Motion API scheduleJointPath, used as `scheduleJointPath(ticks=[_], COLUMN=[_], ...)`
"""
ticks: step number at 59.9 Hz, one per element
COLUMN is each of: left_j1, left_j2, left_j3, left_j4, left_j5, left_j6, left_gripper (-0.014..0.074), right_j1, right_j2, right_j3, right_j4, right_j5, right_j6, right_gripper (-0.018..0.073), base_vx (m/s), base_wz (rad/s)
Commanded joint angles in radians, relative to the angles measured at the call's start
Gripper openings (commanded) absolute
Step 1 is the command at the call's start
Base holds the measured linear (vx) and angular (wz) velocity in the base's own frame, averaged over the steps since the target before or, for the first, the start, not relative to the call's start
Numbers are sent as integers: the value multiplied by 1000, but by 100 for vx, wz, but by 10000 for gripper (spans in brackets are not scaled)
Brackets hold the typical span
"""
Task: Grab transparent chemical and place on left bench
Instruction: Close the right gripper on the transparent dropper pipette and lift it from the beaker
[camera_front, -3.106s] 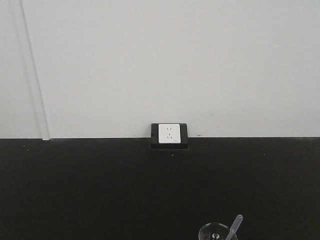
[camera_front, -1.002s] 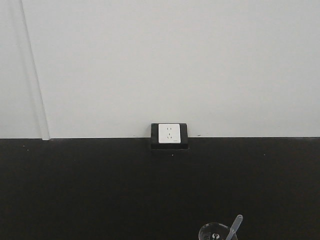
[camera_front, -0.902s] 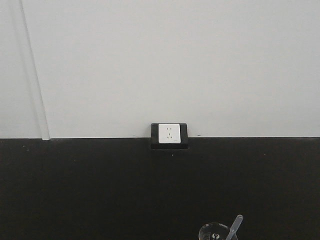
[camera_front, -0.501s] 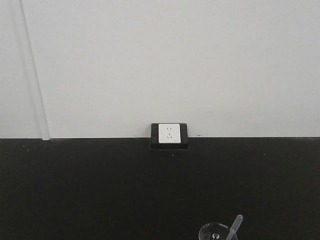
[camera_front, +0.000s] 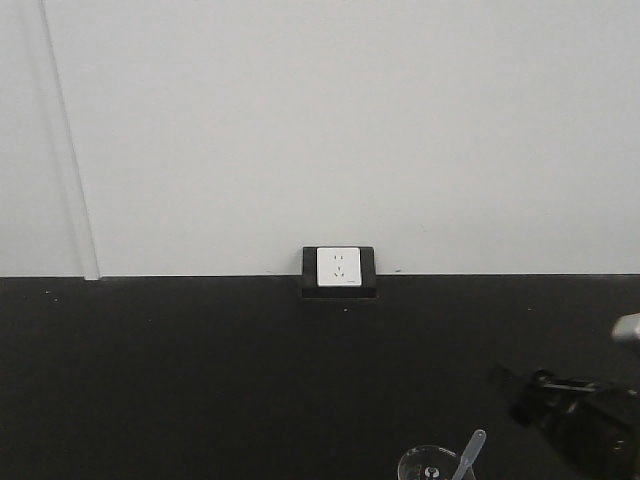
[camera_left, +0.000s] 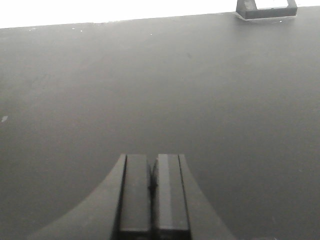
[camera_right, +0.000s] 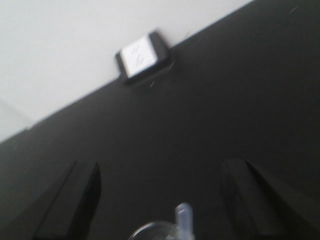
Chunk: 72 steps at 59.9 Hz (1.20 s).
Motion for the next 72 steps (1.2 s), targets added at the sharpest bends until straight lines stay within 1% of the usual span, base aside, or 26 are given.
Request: scheduleJointPath(ticks=[1, 14, 19, 24, 31, 34, 39, 54, 63, 72], left_j1=[-2, -2, -2, -2, -2, -2, -2, -2, -2, -2], left_j2=[-19, -19, -19, -19, -19, -19, -19, -19, -19, -19], left_j3=[16, 16, 16, 16, 16, 16, 16, 16, 16, 16], left_j4=[-1, -1, -1, -1, -1, -1, -1, -1, -1, -1], left_j5=[-78, -78, -78, -78, -78, -78, -78, -78, -78, -78], left_j6=[-8, -8, -8, -8, -8, -8, -8, -8, -8, -8], left_gripper=[-3, -3, -3, -3, -3, -3, -3, -3, -3, -3], right_j1=[28, 27, 27, 27, 27, 27, 27, 27, 27, 27], right_j2=[69, 226, 268, 296, 322, 324, 323, 323, 320, 274], right_j3=[-34, -34, -34, -34, -34, -34, -34, -34, -34, -34], right_j4=[1, -11, -21, -36, -59, -67, -69, -78, -117, -149], right_j5=[-164, -276, -299, -306, -308, -311, -319, -349, -393, -415], right_j6=[11, 63, 65, 92, 127, 128, 128, 128, 107, 37], right_gripper=[529, 527, 527, 524, 492, 466, 381, -11, -6, -4], base_vx=[0, 0, 0, 0, 0, 0, 0, 0, 0, 0], base_wz=[0, 0, 0, 0, 0, 0, 0, 0, 0, 0])
